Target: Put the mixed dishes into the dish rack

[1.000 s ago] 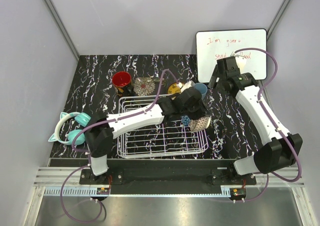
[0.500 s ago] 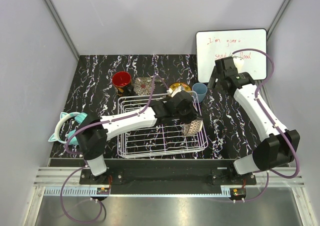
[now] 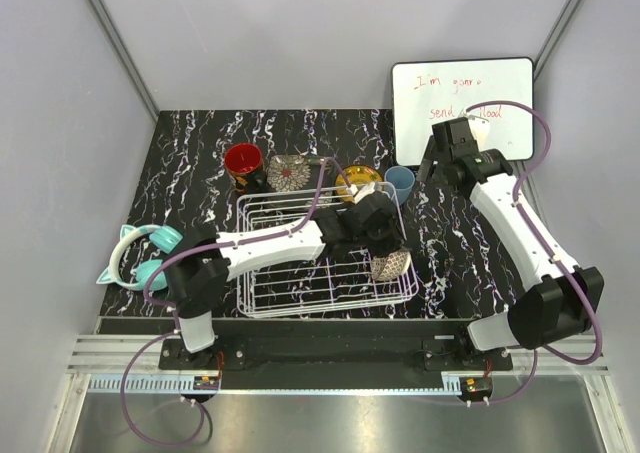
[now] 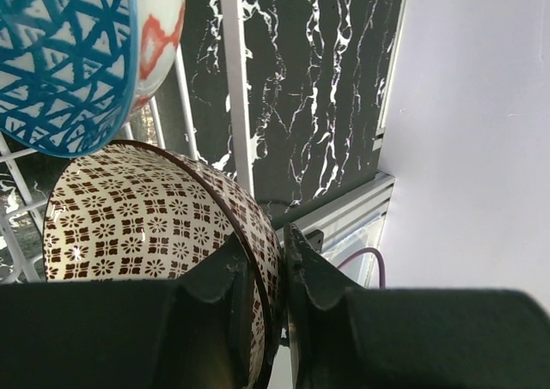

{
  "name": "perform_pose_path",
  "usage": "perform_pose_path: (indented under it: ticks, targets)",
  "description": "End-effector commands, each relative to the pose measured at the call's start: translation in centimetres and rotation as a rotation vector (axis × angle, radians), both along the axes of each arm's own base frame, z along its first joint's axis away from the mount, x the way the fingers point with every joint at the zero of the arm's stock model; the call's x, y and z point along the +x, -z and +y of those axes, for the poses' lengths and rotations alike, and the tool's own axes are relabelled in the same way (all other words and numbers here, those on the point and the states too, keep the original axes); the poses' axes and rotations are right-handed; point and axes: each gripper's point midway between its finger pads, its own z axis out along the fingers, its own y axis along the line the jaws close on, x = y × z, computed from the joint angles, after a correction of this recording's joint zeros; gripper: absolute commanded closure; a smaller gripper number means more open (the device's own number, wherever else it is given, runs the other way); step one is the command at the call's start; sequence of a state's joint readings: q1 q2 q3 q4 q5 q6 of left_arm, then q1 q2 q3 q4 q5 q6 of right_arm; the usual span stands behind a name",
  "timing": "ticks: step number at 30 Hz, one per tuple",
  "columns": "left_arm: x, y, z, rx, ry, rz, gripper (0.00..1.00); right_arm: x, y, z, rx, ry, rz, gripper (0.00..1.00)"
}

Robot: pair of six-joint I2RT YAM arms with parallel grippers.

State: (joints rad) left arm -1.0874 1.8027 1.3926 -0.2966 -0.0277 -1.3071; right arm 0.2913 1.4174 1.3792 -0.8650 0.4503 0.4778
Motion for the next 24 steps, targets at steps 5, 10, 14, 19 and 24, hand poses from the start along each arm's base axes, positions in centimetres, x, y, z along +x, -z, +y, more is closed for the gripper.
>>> perform_pose_path:
  ticks: [5,10,14,19,24]
  targets:
    - [0.9,-4.4,-2.9,-0.17,0.038,-0.041,0.57,-0.3,-0.9,-0.3,-0.003,-0.006,-0.031,0.0]
    - [1.3,-4.6,-2.8,-0.206,0.053,-0.018,0.01,-0.5,0.2,-0.3,-0.002,-0.002,-0.004,0.0]
    - [1.3,-5.6,-3.2,-0.232,0.084,-0.039,0.01,-0.7,0.4,-0.2,0.006,-0.005,0.0,0.0]
    - [1.0,-9.8,-4.3,-0.297,0.162,-0.148,0.01,-0.9,-0.4,0.0,0.024,-0.014,-0.021,0.0]
    - [0.9,-13.1,-3.7,-0.319,0.197,-0.212,0.01,-1.2,-1.3,0.0,0.036,-0.022,-0.046,0.0]
